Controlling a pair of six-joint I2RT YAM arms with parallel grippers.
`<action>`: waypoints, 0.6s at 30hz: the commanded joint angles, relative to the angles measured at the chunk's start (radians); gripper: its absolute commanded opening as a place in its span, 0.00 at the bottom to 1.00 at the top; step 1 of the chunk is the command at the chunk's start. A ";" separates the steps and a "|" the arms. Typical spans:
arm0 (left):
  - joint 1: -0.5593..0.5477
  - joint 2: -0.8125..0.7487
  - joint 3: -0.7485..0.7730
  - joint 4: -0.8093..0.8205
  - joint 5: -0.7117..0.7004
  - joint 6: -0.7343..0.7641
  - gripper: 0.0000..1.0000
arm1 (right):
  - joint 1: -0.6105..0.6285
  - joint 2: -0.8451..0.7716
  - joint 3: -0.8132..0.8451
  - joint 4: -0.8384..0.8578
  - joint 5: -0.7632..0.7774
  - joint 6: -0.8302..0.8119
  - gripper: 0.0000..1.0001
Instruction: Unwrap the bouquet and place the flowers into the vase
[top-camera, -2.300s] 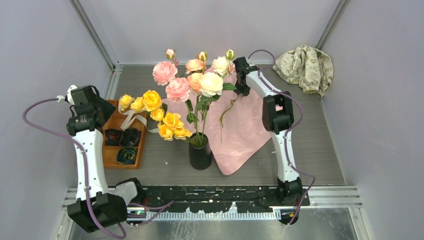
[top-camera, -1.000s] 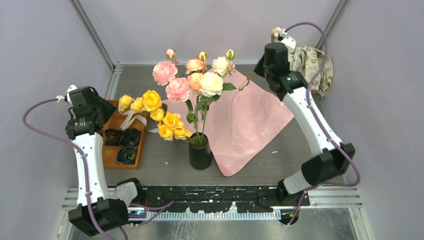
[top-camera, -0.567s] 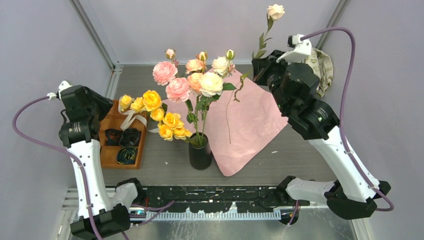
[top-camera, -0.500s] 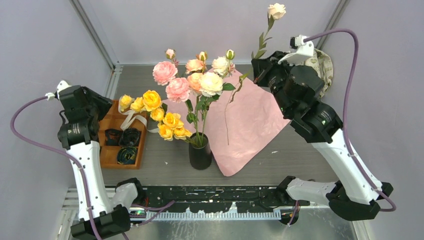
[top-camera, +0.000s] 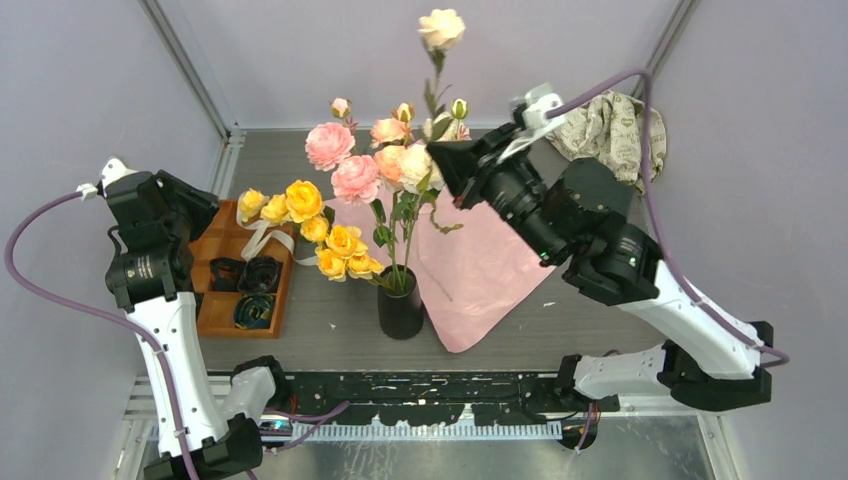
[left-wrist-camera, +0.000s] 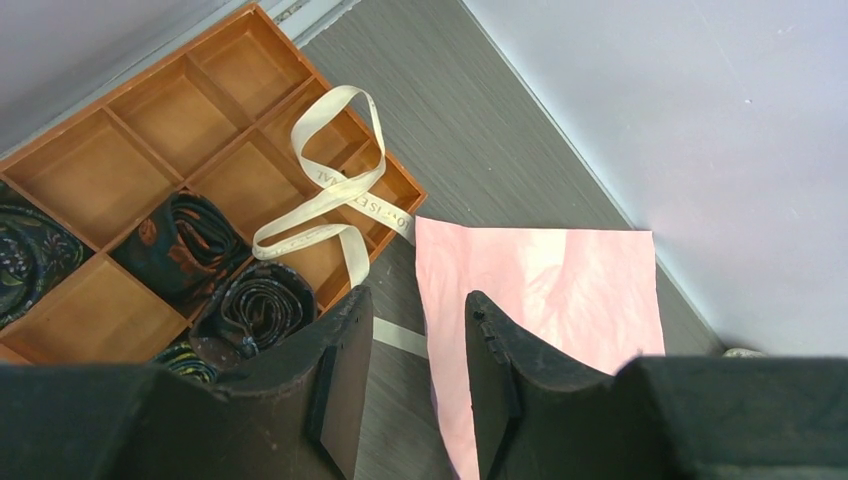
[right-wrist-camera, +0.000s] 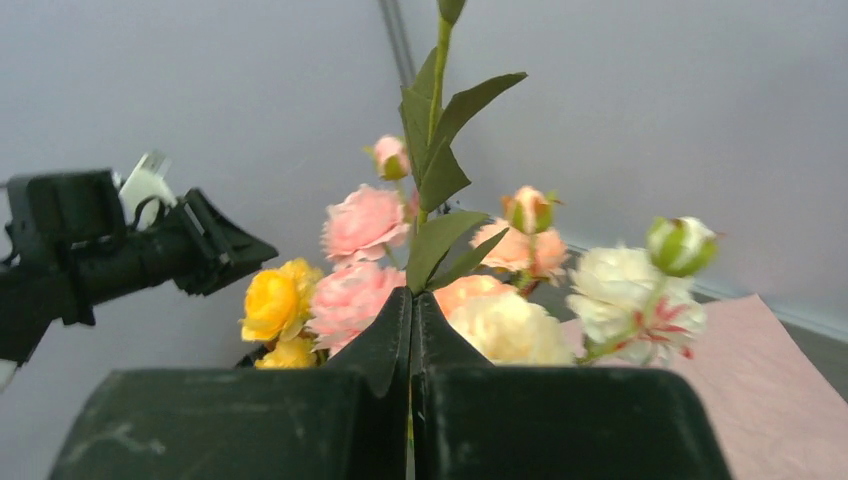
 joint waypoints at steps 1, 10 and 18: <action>0.004 -0.014 0.035 0.004 0.001 0.022 0.40 | 0.146 0.072 0.043 0.122 0.076 -0.206 0.01; 0.005 -0.023 0.033 0.004 -0.013 0.043 0.40 | 0.185 0.126 -0.022 0.295 0.066 -0.319 0.01; 0.005 -0.029 0.027 0.004 -0.018 0.051 0.40 | 0.184 0.135 -0.090 0.429 0.044 -0.377 0.01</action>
